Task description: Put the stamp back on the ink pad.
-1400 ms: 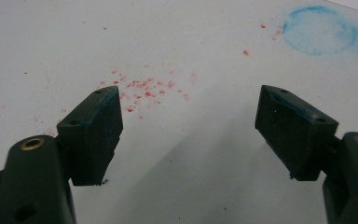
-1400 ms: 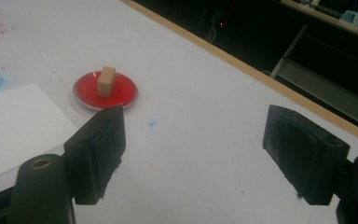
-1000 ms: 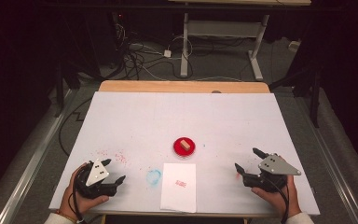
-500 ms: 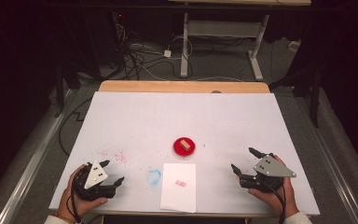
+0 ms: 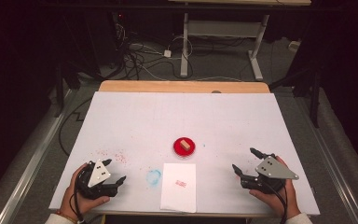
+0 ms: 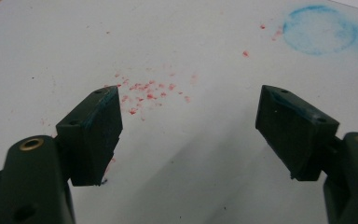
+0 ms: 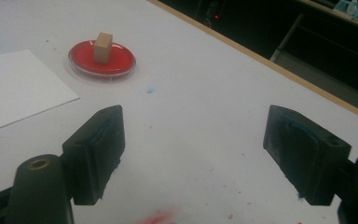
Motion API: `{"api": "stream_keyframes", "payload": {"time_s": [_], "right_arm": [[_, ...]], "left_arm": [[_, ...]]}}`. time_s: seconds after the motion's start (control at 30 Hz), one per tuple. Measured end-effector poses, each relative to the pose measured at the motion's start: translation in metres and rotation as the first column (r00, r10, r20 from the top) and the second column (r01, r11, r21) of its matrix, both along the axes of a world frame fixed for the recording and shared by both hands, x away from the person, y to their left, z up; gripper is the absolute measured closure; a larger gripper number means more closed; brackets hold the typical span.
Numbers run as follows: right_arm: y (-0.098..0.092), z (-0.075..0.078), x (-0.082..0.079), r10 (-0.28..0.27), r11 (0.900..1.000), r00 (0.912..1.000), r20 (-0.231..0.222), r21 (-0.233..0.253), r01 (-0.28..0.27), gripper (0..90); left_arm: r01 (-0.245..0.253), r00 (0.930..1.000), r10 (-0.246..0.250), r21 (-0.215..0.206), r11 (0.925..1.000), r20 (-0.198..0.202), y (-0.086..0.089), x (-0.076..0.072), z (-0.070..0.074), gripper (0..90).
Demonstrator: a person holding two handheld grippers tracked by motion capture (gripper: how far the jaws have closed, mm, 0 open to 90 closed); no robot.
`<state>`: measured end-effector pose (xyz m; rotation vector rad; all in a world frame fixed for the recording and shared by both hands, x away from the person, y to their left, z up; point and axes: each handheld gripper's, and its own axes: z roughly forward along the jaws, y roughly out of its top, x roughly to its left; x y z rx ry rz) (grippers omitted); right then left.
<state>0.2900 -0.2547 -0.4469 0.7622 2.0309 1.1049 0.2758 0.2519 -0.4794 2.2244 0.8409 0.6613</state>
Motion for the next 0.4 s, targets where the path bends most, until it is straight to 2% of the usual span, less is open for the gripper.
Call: {"api": "stream_keyframes", "payload": {"time_s": [0.4], "right_arm": [[0.0034,-0.0032,0.0041,0.000,1.000,0.9999,-0.013,-0.016,0.000,21.4]], "left_arm": [[-0.008,0.9999,0.008,-0.010,0.9999,-0.009,0.0032,0.0009,-0.0017,22.2]]}}
